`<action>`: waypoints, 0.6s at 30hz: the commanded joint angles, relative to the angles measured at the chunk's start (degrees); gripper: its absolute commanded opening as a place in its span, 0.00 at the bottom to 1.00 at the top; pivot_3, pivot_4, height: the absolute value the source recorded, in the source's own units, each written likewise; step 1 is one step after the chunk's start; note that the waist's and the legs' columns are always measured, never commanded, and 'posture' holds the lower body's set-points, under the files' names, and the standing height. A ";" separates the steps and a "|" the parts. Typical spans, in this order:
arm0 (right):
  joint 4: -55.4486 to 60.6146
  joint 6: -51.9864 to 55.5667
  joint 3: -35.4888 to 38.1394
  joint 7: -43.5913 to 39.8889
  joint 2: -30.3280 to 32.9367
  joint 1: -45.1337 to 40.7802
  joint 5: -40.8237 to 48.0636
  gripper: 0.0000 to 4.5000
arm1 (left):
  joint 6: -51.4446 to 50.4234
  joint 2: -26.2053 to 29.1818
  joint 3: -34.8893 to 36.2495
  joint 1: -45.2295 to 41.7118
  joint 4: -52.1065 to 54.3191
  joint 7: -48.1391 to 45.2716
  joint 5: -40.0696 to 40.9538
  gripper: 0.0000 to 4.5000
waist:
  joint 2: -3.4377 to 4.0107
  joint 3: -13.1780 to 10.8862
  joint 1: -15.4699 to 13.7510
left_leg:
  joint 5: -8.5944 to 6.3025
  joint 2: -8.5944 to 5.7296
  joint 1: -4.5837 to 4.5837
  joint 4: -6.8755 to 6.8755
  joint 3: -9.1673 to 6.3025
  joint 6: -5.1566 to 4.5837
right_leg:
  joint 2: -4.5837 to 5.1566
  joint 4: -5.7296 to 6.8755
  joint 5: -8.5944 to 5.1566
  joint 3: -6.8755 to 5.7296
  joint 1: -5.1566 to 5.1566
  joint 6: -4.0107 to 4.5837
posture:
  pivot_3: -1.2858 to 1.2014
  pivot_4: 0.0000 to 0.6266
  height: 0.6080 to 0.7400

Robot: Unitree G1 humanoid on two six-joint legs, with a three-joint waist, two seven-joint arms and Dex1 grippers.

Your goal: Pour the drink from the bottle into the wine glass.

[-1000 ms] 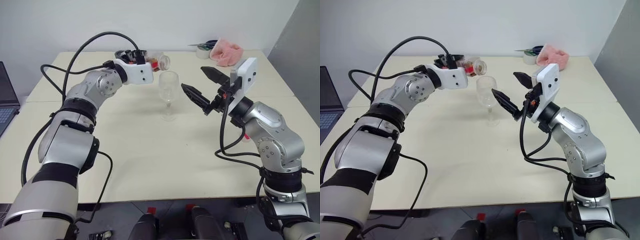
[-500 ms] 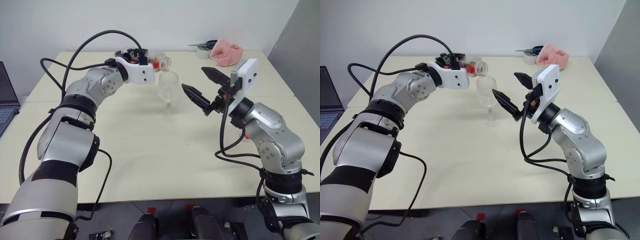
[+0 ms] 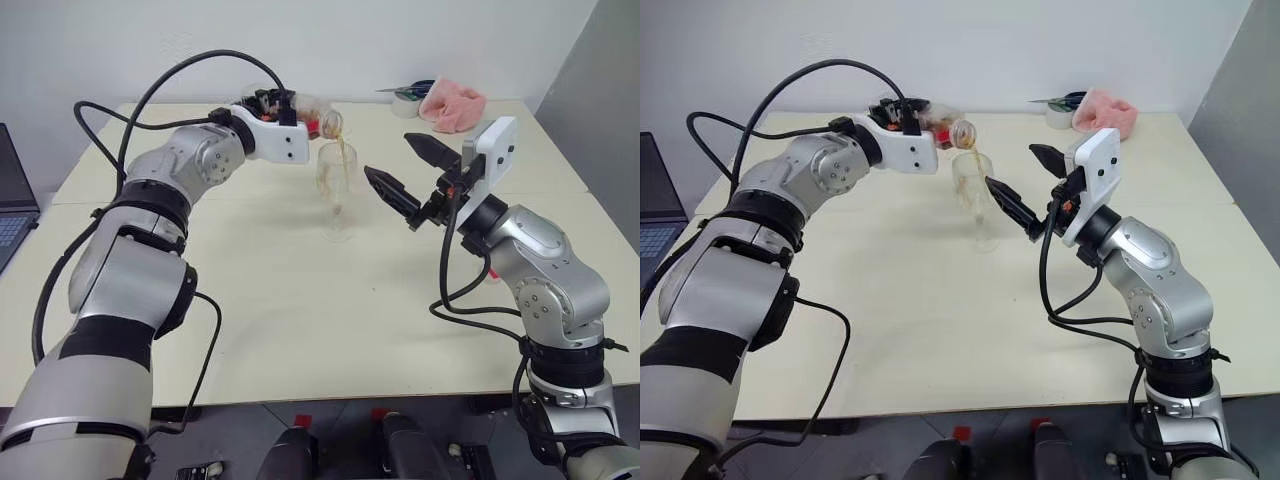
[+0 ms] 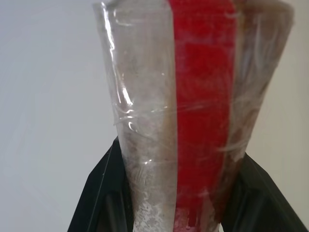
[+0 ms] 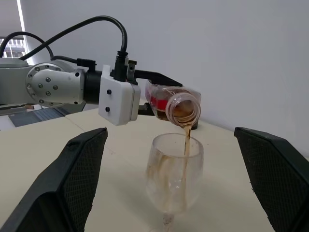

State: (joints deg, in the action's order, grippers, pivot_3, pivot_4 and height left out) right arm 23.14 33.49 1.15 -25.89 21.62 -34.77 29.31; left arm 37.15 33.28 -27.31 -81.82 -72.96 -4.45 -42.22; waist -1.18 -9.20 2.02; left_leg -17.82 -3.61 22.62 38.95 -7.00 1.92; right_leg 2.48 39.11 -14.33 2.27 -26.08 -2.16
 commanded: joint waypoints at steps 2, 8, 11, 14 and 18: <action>2.07 -1.05 1.50 0.46 -0.30 -0.10 0.54 1.00 | 0.19 1.09 -0.14 -3.05 0.21 1.26 -0.22 0.38 | 0.00 0.00 0.02 | 0.00 0.00 0.00 0.00 0.00 0.00 | 0.00 0.00 0.00 -0.01 0.00 0.00 | 0.52 0.24 1.00; 1.79 -1.29 1.45 0.54 -0.61 -0.06 0.36 1.00 | 0.05 1.16 -0.64 -3.71 -0.08 1.49 -0.64 0.38 | 0.00 0.00 0.11 | 0.00 0.00 0.00 0.01 -0.01 0.00 | 0.00 0.01 0.00 -0.01 0.00 0.00 | 0.52 0.24 1.00; 1.71 -1.37 1.57 0.65 -0.70 -0.01 0.33 1.00 | 0.07 1.21 -0.88 -3.96 -0.16 1.54 -0.75 0.38 | 0.00 0.00 0.25 | 0.00 -0.01 0.01 0.01 0.00 0.00 | 0.00 0.01 0.00 -0.01 0.00 0.00 | 0.52 0.24 1.00; 1.66 -1.43 1.59 0.77 -0.76 0.05 0.34 1.00 | 0.11 1.20 -1.00 -4.20 -0.25 1.50 -0.84 0.38 | 0.00 0.00 0.34 | 0.00 0.00 0.00 0.01 0.00 0.00 | 0.00 0.02 0.00 0.00 0.00 0.00 | 0.52 0.24 1.00; 1.68 -1.55 1.60 1.03 -0.76 0.28 0.42 1.00 | 0.09 1.08 -1.16 -4.39 -0.33 1.50 -1.00 0.38 | 0.00 0.00 0.37 | 0.00 0.00 0.00 0.01 0.00 0.00 | 0.00 0.02 0.00 0.00 0.00 0.00 | 0.52 0.24 1.00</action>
State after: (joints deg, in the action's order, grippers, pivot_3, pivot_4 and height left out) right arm 23.13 33.11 1.17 -24.93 21.17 -34.37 29.29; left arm 36.94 33.52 -28.91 -83.56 -73.94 -4.26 -43.42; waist -1.18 -9.20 2.39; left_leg -17.82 -3.62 22.62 38.96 -7.00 1.93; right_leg 2.48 39.13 -14.33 2.27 -26.08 -2.16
